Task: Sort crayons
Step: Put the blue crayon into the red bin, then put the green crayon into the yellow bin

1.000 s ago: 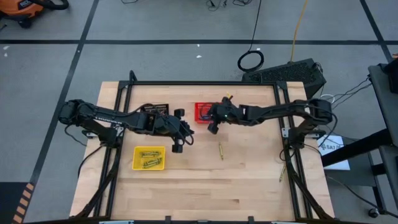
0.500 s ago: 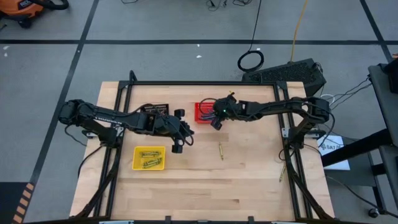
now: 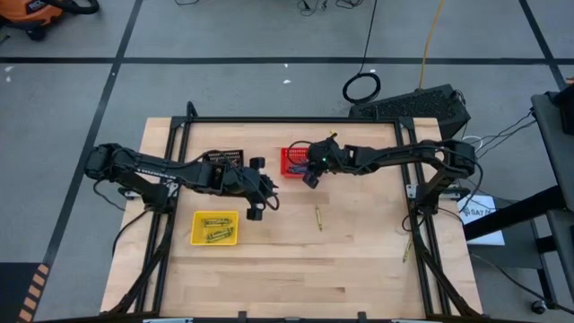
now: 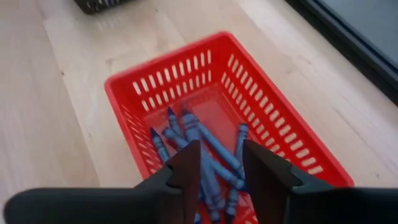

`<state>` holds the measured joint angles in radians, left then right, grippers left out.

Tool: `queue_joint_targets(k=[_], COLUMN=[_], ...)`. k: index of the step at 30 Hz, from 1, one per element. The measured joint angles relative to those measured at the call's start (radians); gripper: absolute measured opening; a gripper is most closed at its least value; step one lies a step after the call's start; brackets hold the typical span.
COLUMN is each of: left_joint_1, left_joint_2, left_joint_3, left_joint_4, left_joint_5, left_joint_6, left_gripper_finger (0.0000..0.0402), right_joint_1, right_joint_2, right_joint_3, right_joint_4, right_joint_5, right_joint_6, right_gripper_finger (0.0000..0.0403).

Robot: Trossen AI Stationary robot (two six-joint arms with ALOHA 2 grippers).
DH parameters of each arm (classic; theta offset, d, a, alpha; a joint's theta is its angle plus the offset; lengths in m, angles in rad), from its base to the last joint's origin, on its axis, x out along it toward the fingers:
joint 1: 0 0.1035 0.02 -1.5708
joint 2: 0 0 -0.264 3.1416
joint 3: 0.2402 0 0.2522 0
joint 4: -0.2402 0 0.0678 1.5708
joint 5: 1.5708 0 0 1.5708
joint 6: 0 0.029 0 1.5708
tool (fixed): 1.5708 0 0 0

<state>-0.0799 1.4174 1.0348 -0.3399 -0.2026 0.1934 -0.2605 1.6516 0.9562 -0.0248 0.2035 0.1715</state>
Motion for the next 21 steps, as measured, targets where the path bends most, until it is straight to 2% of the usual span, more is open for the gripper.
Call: queue_joint_targets(k=[7, 10, 13, 18, 21], left_joint_1=[0.0, 0.0, 0.0, 0.0, 0.0], left_joint_2=[0.0, 0.0, 0.0, 0.0, 0.0], left_joint_3=[0.0, 0.0, 0.0, 0.0, 0.0], left_joint_4=[-0.018, -0.019, -0.025, -0.077, -0.111], left_joint_5=[-0.008, -0.008, -0.009, -0.01, -0.011], left_joint_6=[-0.004, -0.004, -0.005, -0.055, -0.082], left_gripper_finger=[0.0081, 0.0081, 0.0081, 0.0081, 0.0081], right_joint_1=[0.006, 0.014, 0.025, 0.043, 0.066], right_joint_2=[-0.053, -0.109, -0.187, -0.324, -0.388], right_joint_3=[0.0, 0.0, 0.0, 0.0, 0.0], right_joint_4=[0.012, 0.002, -0.044, -0.249, -0.422], right_joint_5=[-0.015, -0.105, -0.189, -0.311, -0.339], right_joint_6=[0.0, 0.013, 0.095, 0.266, 0.368], right_gripper_finger=[0.0118, 0.0118, 0.0118, 0.0118, 0.0118])
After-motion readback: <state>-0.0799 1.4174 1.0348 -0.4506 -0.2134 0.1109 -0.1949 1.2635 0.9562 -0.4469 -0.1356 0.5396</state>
